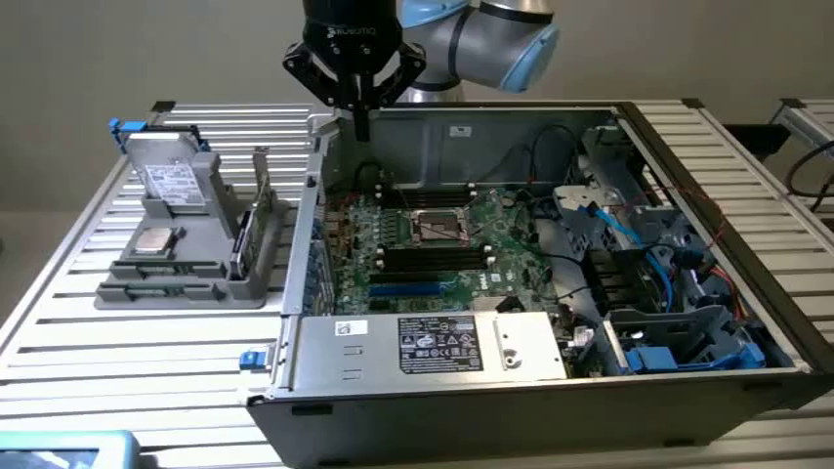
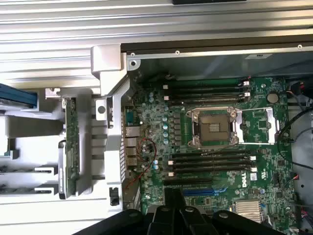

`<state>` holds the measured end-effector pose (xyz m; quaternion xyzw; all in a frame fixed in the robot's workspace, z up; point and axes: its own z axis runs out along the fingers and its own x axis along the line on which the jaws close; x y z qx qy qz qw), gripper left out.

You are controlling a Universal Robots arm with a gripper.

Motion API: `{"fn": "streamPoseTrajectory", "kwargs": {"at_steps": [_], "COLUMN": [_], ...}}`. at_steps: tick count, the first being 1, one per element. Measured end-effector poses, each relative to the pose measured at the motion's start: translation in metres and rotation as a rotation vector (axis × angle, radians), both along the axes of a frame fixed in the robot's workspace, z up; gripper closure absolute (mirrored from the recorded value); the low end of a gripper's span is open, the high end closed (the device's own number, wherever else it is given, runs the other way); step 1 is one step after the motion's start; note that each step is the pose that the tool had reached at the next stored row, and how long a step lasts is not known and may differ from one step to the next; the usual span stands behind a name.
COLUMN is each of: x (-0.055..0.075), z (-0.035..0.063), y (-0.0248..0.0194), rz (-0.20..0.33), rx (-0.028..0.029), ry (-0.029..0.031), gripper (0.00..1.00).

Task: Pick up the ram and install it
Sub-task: 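Reach for the ram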

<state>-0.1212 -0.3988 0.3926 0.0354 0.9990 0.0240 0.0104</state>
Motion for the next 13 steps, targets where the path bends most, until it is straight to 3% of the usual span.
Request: {"fn": "streamPoseTrajectory", "kwargs": {"at_steps": [13], "x": [-0.0001], "z": [-0.0004], "y": [-0.0006], "rz": [0.000], "rx": [-0.0002], "ry": [0.0002], "gripper": [0.89]}}
